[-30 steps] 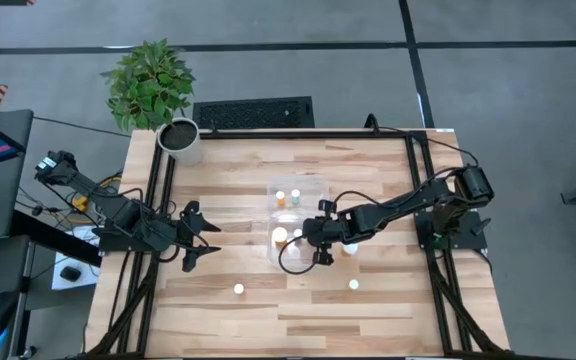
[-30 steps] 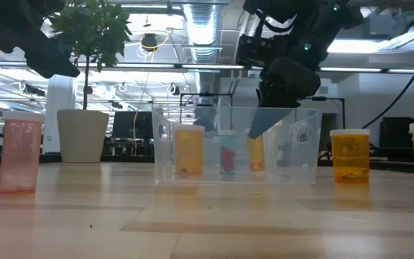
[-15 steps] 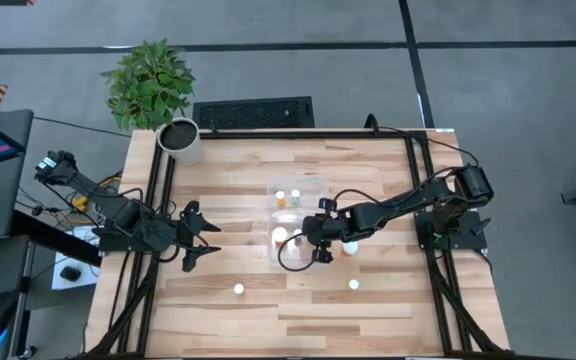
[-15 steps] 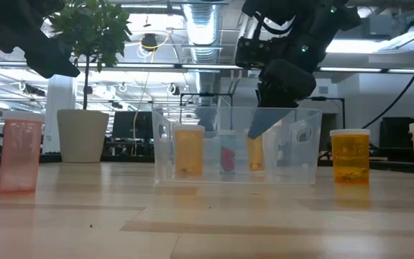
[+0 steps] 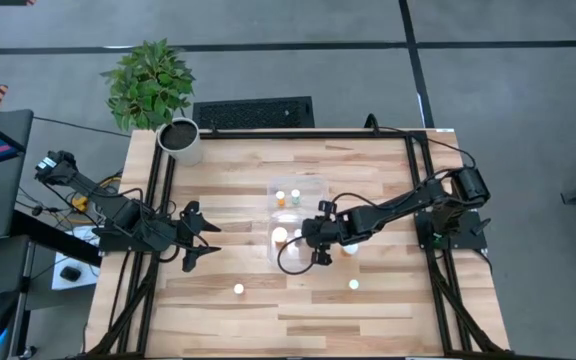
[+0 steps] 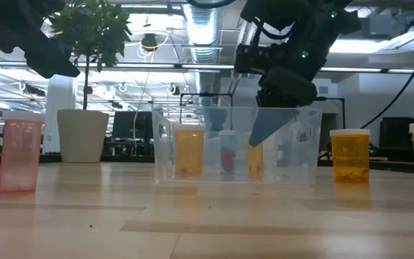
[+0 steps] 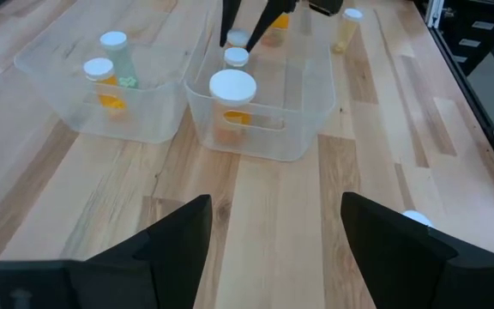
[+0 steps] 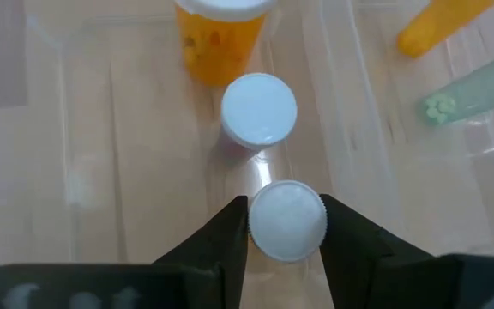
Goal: Pick and place medicine bottles into bin by pill shape (circle, oval)
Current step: Put the orange capsule bottle into the bottom transparent bin, then put the yellow tablet bottle into the top transparent bin
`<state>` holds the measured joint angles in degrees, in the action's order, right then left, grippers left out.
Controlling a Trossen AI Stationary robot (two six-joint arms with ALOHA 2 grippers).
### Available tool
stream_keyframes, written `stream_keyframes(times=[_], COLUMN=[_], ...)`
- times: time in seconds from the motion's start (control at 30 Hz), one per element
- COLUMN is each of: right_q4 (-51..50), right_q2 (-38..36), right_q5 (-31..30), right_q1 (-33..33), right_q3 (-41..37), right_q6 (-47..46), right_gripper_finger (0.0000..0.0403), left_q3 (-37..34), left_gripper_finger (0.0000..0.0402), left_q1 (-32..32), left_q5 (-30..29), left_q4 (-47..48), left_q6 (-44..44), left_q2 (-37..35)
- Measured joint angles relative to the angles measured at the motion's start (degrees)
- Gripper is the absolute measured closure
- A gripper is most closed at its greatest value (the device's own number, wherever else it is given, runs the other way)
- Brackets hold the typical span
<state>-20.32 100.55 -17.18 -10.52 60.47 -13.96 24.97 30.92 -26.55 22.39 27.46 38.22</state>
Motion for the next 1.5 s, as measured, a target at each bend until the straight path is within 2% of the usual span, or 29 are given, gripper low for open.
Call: stream_keyframes(times=[0.37, 0.77, 0.97, 1.27, 1.5], right_q4=[-0.5, -0.7, -1.0, -3.6, -11.1], right_q2=[-0.1, -0.1, -0.4, -7.2, -19.5], right_q5=[0.5, 2.3, 2.3, 2.3, 2.0], right_q1=[0.0, 0.0, 0.0, -0.1, -1.4], right_q3=[0.0, 0.0, 0.0, 0.0, 0.0], right_q6=[-0.2, -0.2, -0.1, 0.0, -1.7], right_gripper_finger=[0.0262, 0.0193, 0.0179, 0.0183, 0.0183], left_q3=[0.0, 0.0, 0.0, 0.0, 0.0], left_gripper_finger=[0.015, 0.015, 0.015, 0.015, 0.015], left_q1=[0.0, 0.0, 0.0, 0.0, 0.0], left_q5=[0.0, 0.0, 0.0, 0.0, 0.2], left_q4=[-0.4, -0.4, -0.4, -0.5, -0.5], left_q6=[0.0, 0.0, 0.0, 0.0, 0.0], left_q2=[0.0, 0.0, 0.0, 0.0, 0.0])
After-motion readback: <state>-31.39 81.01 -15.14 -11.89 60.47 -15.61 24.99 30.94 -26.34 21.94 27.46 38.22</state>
